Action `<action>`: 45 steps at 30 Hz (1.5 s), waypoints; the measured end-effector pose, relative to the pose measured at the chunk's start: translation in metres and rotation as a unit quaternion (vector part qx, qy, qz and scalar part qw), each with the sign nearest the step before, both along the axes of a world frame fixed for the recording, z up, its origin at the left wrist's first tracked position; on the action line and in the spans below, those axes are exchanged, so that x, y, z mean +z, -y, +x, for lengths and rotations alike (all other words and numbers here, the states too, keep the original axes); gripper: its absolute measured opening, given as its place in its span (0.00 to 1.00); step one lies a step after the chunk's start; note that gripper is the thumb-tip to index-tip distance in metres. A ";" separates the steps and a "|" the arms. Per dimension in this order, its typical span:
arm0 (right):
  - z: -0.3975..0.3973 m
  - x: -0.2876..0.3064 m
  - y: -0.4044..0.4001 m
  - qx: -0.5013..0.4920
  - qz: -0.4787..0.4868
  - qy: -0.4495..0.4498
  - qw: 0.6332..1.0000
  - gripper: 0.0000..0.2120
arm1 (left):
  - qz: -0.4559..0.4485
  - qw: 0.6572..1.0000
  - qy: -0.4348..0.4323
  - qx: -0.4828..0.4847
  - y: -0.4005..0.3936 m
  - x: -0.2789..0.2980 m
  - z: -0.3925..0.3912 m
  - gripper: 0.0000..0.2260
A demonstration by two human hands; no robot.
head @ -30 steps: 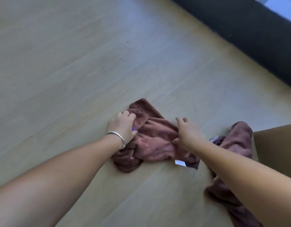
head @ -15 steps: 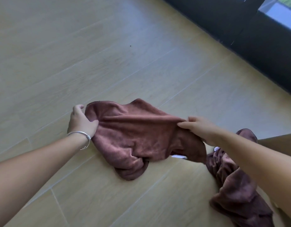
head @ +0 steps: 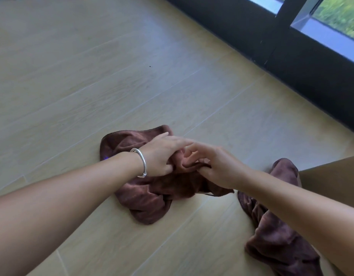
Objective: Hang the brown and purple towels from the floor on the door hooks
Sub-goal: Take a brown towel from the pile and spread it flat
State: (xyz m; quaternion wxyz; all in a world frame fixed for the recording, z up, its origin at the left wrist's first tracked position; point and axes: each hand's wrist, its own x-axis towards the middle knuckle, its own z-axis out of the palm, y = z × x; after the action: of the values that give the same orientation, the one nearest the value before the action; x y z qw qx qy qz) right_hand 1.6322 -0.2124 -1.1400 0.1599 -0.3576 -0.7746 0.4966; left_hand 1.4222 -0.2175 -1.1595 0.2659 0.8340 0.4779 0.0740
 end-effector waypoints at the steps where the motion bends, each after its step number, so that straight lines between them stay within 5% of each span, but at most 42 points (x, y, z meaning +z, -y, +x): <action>1: 0.004 0.000 0.002 -0.011 0.008 0.007 1.000 0.22 | -0.018 1.000 -0.024 -0.005 -0.001 0.000 0.003 0.31; 6: 0.033 -0.003 -0.005 -0.119 0.017 0.171 0.978 0.13 | -0.075 0.993 -0.088 -0.030 0.006 -0.001 0.000 0.12; 10: 0.052 -0.013 -0.003 0.013 -0.033 0.362 0.932 0.04 | -0.026 0.981 -0.174 -0.075 0.015 -0.011 -0.014 0.06; 14: 0.058 -0.022 0.004 -0.100 -0.028 0.212 0.972 0.07 | 0.024 0.960 -0.259 -0.100 0.020 -0.014 -0.041 0.11; 17: 0.054 -0.020 -0.002 -0.229 0.021 0.094 0.969 0.07 | 0.016 0.951 -0.301 -0.064 0.012 -0.006 -0.060 0.15; 20: 0.043 -0.009 -0.014 -0.252 0.047 0.058 0.965 0.08 | -0.057 0.947 -0.317 -0.003 0.000 0.010 -0.083 0.13; 24: 0.021 0.024 -0.038 -0.251 0.061 0.065 0.964 0.06 | -0.015 0.938 -0.341 0.060 -0.008 0.044 -0.119 0.09; 30: -0.004 0.096 -0.079 -0.196 -0.011 0.043 0.980 0.07 | 0.043 0.975 -0.128 0.179 0.002 0.111 -0.164 0.12; 39: -0.051 0.234 -0.102 -0.282 0.087 0.001 0.956 0.02 | 0.065 0.930 0.070 0.355 0.015 0.253 -0.198 0.12; 45: -0.088 0.394 -0.096 -0.271 0.076 -0.007 0.960 0.02 | 0.130 0.879 0.120 0.443 0.043 0.402 -0.230 0.12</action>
State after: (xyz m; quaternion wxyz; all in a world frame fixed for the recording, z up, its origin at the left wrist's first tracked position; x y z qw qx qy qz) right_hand 1.5442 -0.1164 -0.7463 0.3204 -0.5373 -0.6830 0.3772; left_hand 1.1924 -0.2606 -0.7573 0.1496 0.5469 0.7479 0.3451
